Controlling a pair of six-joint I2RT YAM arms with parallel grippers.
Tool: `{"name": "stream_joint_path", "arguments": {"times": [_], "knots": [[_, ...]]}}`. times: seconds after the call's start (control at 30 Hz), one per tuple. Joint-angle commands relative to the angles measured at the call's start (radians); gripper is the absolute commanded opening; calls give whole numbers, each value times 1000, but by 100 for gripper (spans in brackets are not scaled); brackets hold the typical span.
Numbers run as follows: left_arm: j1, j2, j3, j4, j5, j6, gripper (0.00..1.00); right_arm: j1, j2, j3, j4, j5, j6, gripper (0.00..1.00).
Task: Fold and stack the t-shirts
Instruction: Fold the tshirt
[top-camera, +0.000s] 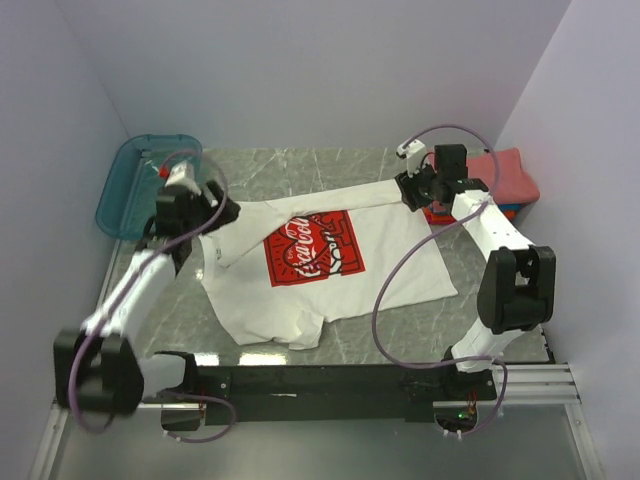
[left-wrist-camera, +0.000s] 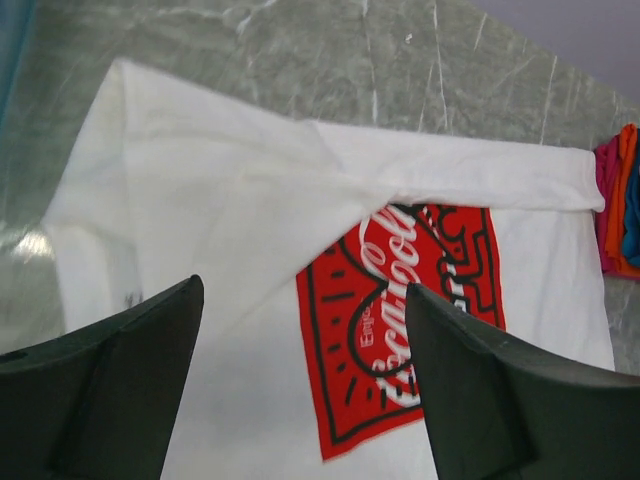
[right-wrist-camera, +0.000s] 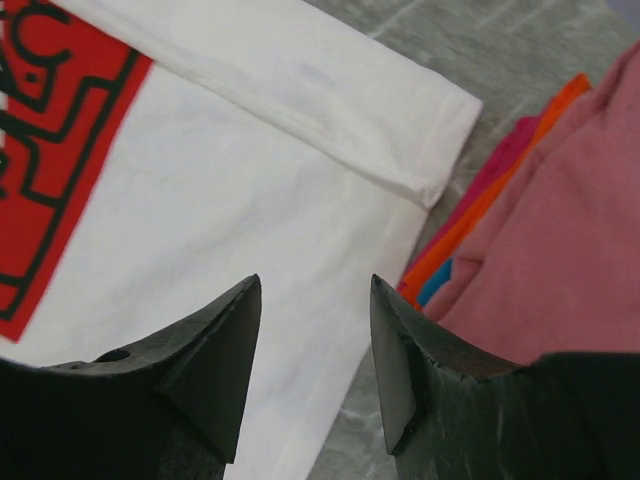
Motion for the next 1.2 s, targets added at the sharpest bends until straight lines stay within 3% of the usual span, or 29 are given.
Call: {"name": "stream_joint_path", "arguments": {"times": [0.0, 0.3, 0.43, 0.77, 1.17], "knots": [[-1, 277, 199, -81, 138, 90, 81, -4, -68, -12, -80, -152, 31, 55], [-6, 702, 593, -287, 171, 247, 65, -6, -168, -85, -121, -251, 32, 55], [-23, 826, 731, -415, 143, 309, 65, -6, -156, -98, -113, -263, 37, 55], [-50, 891, 773, -491, 76, 372, 65, -10, -136, -115, -104, -273, 34, 55], [-72, 934, 793, -535, 18, 377, 47, -21, -142, -118, -107, -291, 32, 55]]}}
